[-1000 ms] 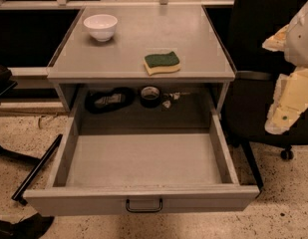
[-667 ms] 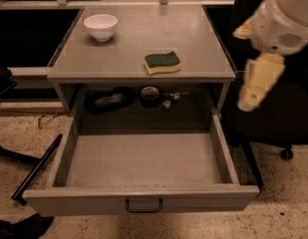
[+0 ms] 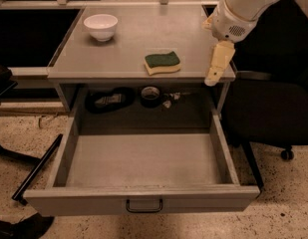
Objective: Place sponge into top drawer
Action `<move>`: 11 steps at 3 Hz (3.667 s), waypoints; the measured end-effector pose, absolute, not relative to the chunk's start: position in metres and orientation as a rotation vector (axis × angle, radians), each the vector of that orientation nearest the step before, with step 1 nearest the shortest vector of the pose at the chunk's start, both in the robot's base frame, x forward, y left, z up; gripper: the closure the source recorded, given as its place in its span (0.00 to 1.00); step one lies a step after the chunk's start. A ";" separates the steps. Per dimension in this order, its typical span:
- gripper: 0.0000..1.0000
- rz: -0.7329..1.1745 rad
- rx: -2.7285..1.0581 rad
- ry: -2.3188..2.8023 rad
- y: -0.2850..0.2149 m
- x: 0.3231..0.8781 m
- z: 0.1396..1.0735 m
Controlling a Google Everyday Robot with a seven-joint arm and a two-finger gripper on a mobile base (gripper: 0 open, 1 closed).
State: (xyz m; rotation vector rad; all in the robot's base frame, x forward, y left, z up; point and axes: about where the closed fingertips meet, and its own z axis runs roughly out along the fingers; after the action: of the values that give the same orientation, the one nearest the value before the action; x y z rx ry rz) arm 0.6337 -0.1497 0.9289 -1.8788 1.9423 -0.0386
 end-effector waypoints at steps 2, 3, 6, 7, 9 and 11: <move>0.00 -0.044 -1.850 1.878 -0.140 0.671 0.929; 0.00 -0.033 -1.832 1.794 -0.121 0.725 0.924; 0.00 0.278 -1.850 1.610 -0.053 0.787 0.863; 0.19 0.338 -1.851 1.629 -0.045 0.786 0.853; 0.65 0.332 -1.836 1.621 -0.038 0.793 0.850; 1.00 0.319 -1.834 1.604 -0.037 0.795 0.852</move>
Offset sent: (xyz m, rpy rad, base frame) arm 0.1226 0.0276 0.0090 0.1322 -0.1807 0.0518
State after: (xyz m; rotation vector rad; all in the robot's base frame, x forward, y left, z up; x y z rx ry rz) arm 0.7954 -0.0370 0.8520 -1.8337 1.6037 0.3187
